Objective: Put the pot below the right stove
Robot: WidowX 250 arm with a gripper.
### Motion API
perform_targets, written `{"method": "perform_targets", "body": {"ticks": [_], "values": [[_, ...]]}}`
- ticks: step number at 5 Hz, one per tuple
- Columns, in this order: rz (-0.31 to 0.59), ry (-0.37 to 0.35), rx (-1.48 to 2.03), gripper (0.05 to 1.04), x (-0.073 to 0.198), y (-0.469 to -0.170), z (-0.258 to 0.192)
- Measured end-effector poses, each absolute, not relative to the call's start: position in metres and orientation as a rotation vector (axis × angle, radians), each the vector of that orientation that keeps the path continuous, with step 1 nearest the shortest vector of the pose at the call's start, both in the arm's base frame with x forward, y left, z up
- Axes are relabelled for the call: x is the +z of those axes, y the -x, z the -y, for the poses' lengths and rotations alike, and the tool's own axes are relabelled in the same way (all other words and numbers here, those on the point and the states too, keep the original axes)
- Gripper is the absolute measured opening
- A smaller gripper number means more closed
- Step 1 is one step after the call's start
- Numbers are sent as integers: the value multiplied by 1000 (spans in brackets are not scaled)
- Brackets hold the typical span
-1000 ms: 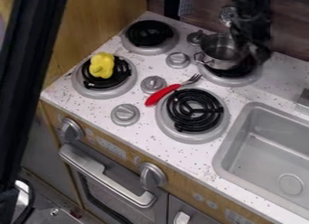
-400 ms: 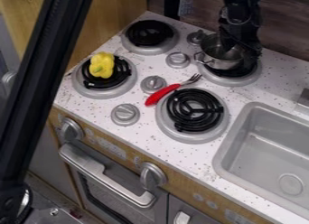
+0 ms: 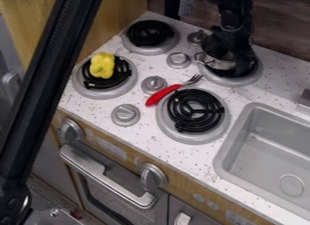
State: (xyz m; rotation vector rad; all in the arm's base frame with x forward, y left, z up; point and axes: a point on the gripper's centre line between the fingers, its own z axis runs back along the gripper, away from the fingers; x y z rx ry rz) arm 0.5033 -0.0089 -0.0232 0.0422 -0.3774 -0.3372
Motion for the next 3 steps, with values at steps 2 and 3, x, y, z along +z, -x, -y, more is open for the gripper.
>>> {"method": "perform_targets", "body": {"ticks": [2, 3], "values": [[328, -36, -340, 643, -34, -499, 9], [314, -29, -341, 355, -35, -497, 8]]}}
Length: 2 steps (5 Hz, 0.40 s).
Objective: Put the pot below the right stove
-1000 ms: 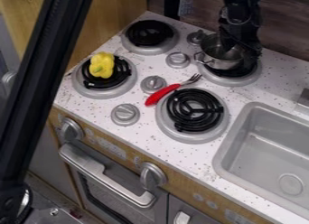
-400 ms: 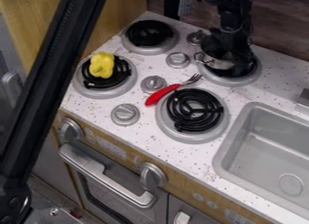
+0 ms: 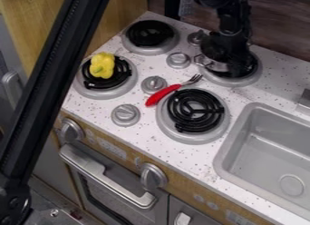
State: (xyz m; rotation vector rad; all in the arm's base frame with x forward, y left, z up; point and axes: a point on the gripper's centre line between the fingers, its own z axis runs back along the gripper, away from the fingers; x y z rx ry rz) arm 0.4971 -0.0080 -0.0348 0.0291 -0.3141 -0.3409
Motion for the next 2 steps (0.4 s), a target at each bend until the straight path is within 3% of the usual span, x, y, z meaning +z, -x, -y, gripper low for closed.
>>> {"method": "perform_targets", "body": {"ticks": [1, 2], "values": [[316, -1, -349, 151, -33, -497, 8], [361, -5, -374, 73, -6, -500, 6]]}}
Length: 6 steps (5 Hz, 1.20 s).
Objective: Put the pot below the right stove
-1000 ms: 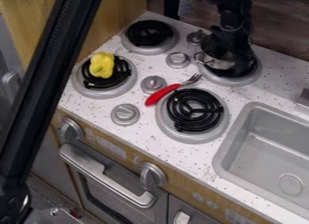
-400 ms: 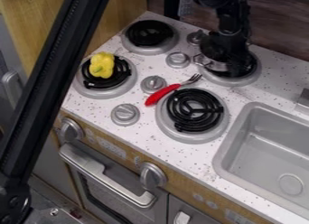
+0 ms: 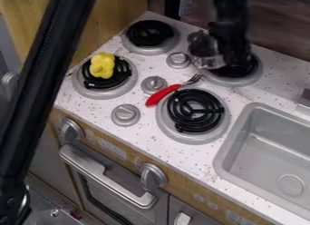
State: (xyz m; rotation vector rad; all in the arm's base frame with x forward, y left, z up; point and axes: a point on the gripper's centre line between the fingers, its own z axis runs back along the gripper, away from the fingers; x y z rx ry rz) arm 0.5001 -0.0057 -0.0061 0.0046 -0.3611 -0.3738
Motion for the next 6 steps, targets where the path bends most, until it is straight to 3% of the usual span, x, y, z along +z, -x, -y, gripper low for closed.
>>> {"method": "perform_targets", "body": {"ticks": [3, 6], "values": [[415, -10, -411, 65, 45, -475, 14], [245, -26, -287, 65, 22, -398, 3]]}}
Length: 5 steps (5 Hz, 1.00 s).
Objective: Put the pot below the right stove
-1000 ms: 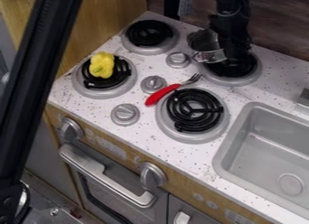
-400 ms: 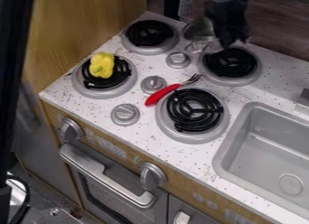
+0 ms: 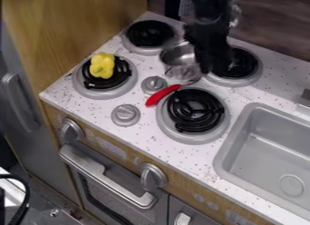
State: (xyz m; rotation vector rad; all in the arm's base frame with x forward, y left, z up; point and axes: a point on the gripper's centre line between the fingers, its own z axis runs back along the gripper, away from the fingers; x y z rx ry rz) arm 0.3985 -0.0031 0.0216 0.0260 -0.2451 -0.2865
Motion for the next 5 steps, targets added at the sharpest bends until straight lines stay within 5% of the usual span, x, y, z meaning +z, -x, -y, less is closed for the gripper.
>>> {"method": "perform_targets", "body": {"ticks": [2, 5], "values": [[115, -13, -322, 65, 1, -350, 25], [51, -3, -417, 81, -28, -337, 58]]}}
